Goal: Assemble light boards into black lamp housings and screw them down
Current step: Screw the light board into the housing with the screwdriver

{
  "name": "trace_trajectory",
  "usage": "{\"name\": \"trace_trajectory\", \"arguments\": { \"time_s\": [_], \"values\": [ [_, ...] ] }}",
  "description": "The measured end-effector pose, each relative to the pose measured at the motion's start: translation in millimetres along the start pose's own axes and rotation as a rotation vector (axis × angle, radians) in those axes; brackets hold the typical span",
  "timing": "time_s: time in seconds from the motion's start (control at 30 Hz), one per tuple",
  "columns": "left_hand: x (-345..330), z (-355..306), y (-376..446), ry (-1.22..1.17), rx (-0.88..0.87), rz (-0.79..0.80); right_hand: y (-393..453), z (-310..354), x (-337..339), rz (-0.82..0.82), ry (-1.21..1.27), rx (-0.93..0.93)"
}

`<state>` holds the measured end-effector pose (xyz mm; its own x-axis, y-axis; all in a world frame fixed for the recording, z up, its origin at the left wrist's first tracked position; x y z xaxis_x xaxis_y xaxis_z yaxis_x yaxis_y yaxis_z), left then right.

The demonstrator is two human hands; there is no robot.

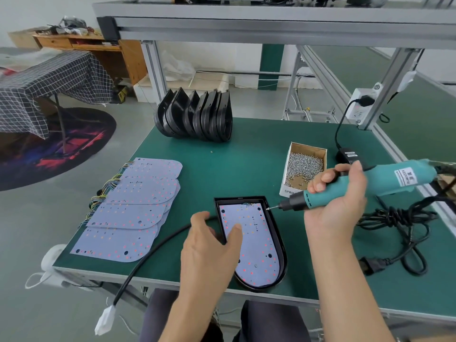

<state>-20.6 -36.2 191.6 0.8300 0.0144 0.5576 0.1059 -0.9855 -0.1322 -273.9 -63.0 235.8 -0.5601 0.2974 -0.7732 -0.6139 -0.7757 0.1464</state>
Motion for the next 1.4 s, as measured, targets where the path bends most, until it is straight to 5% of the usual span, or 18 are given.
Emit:
{"name": "trace_trajectory", "arguments": {
  "time_s": [0.3, 1.4],
  "values": [
    [-19.0, 2.1, 7.2, -0.030, 0.066, 0.166, 1.9, -20.1, -7.9, 0.056, -0.169, 0.003],
    [-23.8, -2.7, 3.4, -0.026, 0.013, 0.102, 4.4, -27.7, -11.4, 0.076, -0.340, 0.044]
  ]
}}
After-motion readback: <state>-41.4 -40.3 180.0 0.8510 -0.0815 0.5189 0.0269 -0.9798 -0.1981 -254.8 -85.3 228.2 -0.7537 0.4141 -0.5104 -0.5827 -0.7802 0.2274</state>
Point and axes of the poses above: each hand's wrist, its own y-axis towards the middle knuckle, its own x-axis out of the back of the hand, z = x × y, the point moved 7 cm from there along y, towards the middle knuckle, and after that the axes turned 6 degrees about z, right-handed, at the moved point
